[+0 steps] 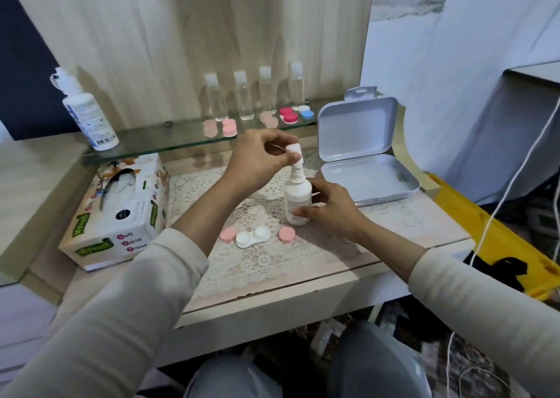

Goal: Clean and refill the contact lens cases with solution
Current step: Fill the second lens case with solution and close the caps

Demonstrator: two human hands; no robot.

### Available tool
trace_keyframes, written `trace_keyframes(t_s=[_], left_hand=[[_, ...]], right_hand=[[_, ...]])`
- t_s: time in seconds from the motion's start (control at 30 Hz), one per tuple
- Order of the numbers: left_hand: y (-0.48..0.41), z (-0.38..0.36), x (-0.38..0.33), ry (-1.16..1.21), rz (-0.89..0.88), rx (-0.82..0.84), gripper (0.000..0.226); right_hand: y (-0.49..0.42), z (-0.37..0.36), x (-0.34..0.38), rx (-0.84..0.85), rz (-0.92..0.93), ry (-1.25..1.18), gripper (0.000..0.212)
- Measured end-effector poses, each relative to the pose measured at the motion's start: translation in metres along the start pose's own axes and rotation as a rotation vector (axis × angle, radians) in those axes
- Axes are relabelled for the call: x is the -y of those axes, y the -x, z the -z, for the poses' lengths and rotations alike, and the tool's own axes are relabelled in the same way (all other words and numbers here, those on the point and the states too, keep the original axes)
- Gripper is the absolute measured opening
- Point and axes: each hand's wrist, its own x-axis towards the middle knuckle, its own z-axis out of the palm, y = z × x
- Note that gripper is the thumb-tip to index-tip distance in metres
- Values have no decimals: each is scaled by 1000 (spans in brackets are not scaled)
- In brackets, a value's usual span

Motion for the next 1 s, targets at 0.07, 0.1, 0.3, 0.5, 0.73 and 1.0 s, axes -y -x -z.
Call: trace_keyframes(t_s=[0.07,0.1,0.3,0.5,0.73,1.0], left_hand=[[1,-1,1,-19,-2,11,26],[1,-1,2,-27,-4,15,25],[4,-1,5,-53,-14,64,28],[4,-2,9,-3,-19,116,39],[1,-10,10,-11,12,29,56],[1,-11,11,33,5,129,58]], right_hand=[[0,0,0,4,1,-5,56],[0,0,-1,6,1,-7,56],[0,0,-1,6,-12,-21,54],[0,-1,-1,-8,-17,-37,52],[0,0,-1,0,-19,-41,52],[0,0,-1,5,-31,-39,53]])
